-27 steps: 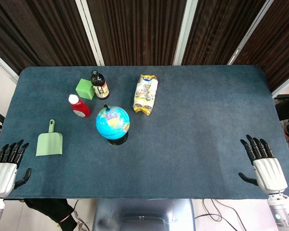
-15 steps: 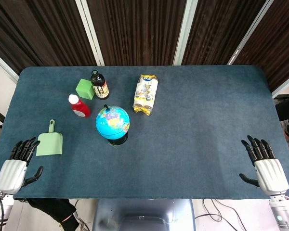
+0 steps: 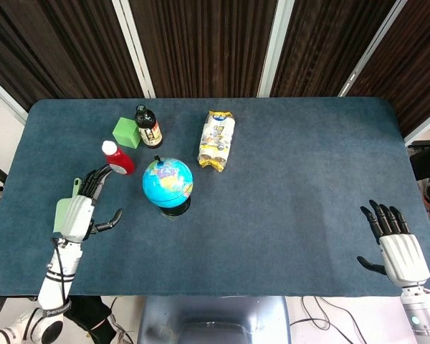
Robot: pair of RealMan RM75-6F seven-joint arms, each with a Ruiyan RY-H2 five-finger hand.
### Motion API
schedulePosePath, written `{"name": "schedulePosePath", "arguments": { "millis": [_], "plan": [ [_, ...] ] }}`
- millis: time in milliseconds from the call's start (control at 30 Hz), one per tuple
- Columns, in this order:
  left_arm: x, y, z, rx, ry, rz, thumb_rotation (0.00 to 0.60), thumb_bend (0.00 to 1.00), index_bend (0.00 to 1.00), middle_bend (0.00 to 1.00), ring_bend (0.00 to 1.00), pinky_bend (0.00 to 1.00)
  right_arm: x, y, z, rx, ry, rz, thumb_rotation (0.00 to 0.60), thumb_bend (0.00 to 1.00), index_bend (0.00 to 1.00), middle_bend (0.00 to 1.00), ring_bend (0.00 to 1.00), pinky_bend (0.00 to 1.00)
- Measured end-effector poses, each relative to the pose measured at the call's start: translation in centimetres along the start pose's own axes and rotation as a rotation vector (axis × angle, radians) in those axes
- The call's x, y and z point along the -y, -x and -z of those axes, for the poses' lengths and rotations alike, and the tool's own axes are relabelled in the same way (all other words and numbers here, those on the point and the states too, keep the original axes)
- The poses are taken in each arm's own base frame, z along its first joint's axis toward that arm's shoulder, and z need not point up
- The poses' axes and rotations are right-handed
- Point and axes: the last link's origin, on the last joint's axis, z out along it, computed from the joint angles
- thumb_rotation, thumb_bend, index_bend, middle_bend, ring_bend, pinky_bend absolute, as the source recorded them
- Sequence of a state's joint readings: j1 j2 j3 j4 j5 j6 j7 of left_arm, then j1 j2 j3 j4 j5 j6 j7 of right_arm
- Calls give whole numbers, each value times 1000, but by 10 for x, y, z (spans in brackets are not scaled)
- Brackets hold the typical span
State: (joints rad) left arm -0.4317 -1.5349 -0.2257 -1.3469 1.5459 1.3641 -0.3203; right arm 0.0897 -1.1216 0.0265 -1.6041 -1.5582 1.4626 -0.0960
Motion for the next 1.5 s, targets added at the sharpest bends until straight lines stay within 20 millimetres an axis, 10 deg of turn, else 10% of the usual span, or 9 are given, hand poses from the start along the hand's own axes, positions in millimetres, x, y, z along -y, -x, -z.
{"name": "schedulePosePath", "arguments": {
  "millis": [500,1500],
  "plan": [
    [-26,31,-45,66,-6,141,600,323,0,0,0,4,-2,0,-3,4,15,1,600,126,0,0,0,0],
    [-26,47,-60,76,-48,130,600,325,0,0,0,5,-6,-4,0,-6,22,-6,600,126,0,0,0,0]
  ]
}}
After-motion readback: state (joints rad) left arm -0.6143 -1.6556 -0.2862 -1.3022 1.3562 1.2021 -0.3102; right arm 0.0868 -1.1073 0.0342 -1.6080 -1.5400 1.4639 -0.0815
